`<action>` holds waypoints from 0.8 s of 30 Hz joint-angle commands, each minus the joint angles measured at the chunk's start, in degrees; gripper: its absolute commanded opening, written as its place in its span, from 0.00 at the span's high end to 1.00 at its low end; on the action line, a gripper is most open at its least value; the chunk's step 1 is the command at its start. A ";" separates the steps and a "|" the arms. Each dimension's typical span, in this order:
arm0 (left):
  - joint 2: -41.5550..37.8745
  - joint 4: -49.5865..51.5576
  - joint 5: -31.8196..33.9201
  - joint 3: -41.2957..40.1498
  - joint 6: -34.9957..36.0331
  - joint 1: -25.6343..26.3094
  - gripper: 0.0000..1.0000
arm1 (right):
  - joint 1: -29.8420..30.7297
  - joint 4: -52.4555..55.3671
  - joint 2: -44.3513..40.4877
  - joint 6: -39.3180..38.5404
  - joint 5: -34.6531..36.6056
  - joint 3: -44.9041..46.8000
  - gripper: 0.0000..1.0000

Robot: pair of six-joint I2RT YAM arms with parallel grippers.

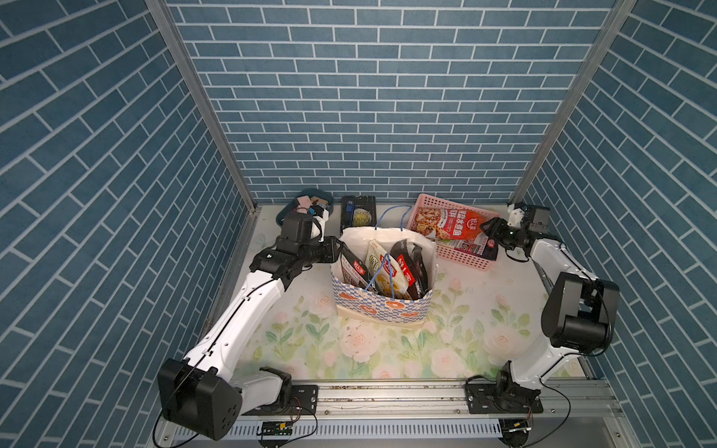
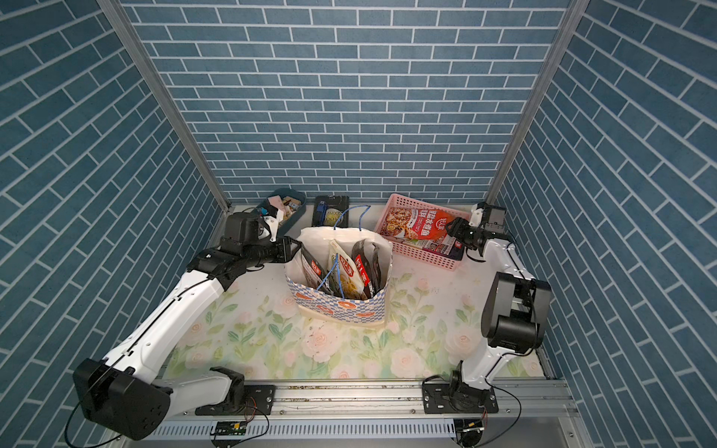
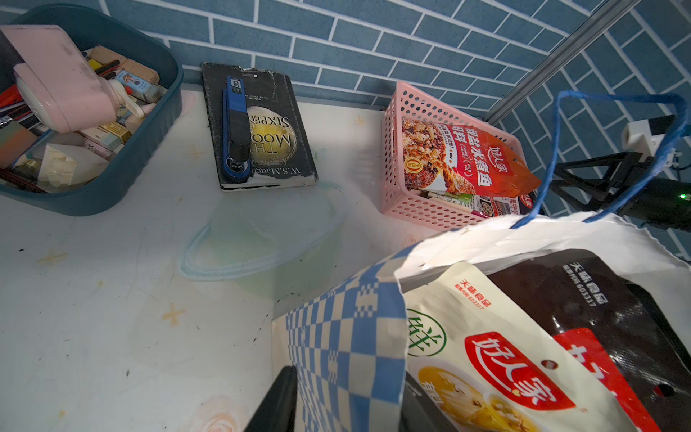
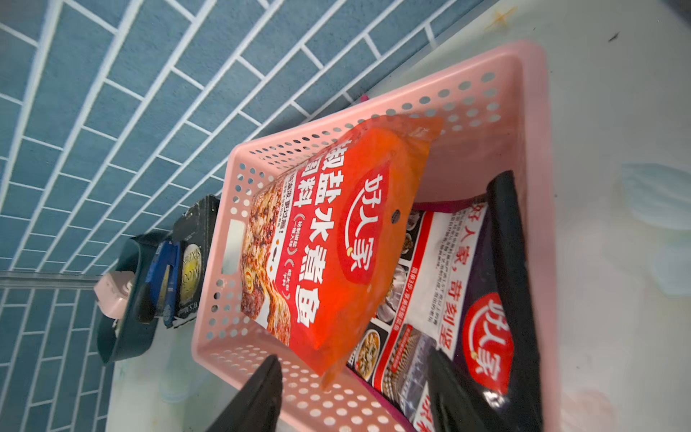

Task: Place the condiment packets inside the bag
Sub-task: Pick up the condiment packet from the storage box.

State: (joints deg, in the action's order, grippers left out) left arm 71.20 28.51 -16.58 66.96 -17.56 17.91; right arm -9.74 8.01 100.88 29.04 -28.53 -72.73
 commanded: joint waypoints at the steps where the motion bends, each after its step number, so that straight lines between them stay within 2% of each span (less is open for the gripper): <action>1: 0.73 -0.30 -0.15 -0.65 0.07 0.11 0.60 | 0.58 -7.83 3.31 9.86 -4.12 0.15 0.37; 7: 1.09 0.11 0.37 -0.29 0.33 0.11 0.60 | 4.06 -19.81 8.06 18.37 -6.44 0.55 0.37; 11: 1.22 0.30 0.48 -0.33 0.41 0.11 0.60 | 6.27 -21.09 11.83 20.51 -4.07 -1.63 0.43; 13: 1.14 0.52 0.61 -0.26 0.42 0.11 0.60 | 6.84 -20.96 13.36 21.84 -2.93 -2.43 0.52; 17: 0.98 0.90 0.72 -0.17 0.66 0.11 0.60 | 7.24 -21.21 13.53 23.03 -1.10 -3.27 0.97; 20: 1.03 0.84 0.94 -0.16 0.77 0.11 0.60 | 7.90 -18.02 11.88 19.84 0.63 -6.59 1.00; 24: 1.46 0.20 0.57 -0.19 0.68 0.11 0.60 | 9.08 -8.10 10.58 10.92 3.09 -15.65 1.00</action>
State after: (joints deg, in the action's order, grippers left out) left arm 71.94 28.40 -16.36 66.92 -17.52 17.91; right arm -1.39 -3.51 114.45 47.51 -28.97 -82.43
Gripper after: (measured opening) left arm 0.403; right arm 0.052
